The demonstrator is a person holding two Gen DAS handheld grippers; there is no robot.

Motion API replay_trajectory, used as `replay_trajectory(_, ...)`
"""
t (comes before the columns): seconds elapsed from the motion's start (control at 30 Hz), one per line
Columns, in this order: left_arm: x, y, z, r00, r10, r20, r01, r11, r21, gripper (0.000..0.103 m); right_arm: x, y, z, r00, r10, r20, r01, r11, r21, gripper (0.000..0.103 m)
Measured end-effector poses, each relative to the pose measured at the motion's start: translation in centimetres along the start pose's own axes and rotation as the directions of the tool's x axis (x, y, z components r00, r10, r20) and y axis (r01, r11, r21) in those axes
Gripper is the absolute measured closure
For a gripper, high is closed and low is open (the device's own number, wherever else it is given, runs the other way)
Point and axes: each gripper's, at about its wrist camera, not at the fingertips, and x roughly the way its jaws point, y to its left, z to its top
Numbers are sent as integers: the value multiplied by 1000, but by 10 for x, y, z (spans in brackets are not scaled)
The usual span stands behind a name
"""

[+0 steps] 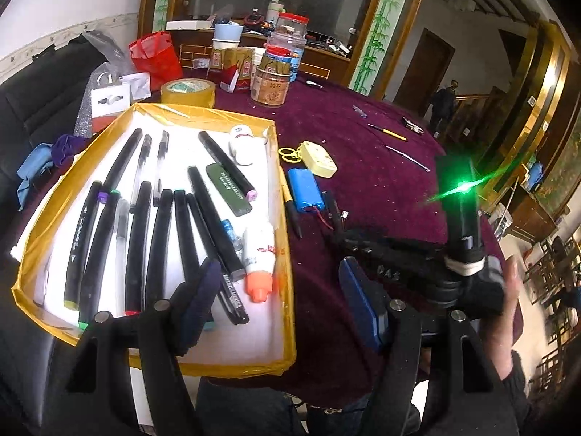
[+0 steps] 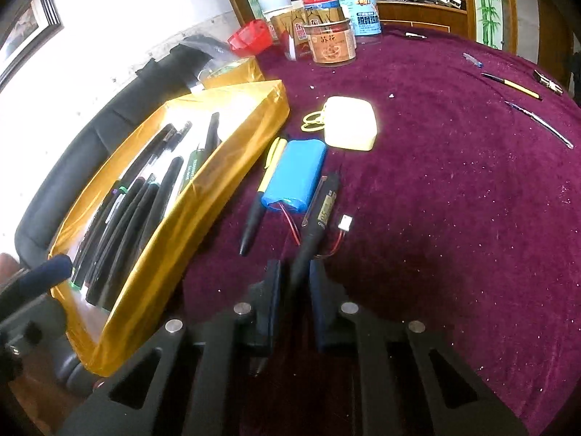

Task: Organize rigid objects
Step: 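Grasp the blue battery pack with the left tool while the right grasps a black pen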

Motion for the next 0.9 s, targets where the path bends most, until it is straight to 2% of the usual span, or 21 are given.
replay_trajectory(0.13,1,-6,6,999,-27,-19,27,1000,4,36,-16,-13,-7,999,-13,35,12,1000,19,95)
replay_trajectory(0.27,12,-14,13,995,-64,-73,64,998,-3,39,-42,-40,-18,997,-42,70,38,998,59,95)
replay_trajectory(0.4,23,-28,22,993,-55,-103,59,998,31,40,-49,-62,-24,997,-56,59,50,994,99,94)
replay_trajectory(0.6,35,-44,34,991,-13,-130,22,998,66,40,-36,-56,-25,996,-79,48,76,996,53,94)
replay_trajectory(0.7,46,-50,44,988,11,-155,4,995,96,40,-41,-64,-28,998,-32,61,27,997,78,95)
replay_trajectory(0.8,62,-57,60,980,23,-196,1,993,117,40,-51,-76,-37,995,-40,86,30,992,120,95)
replay_trajectory(0.9,87,-61,76,969,45,-241,-13,991,132,40,-55,-84,-41,995,-8,98,-7,988,157,95)
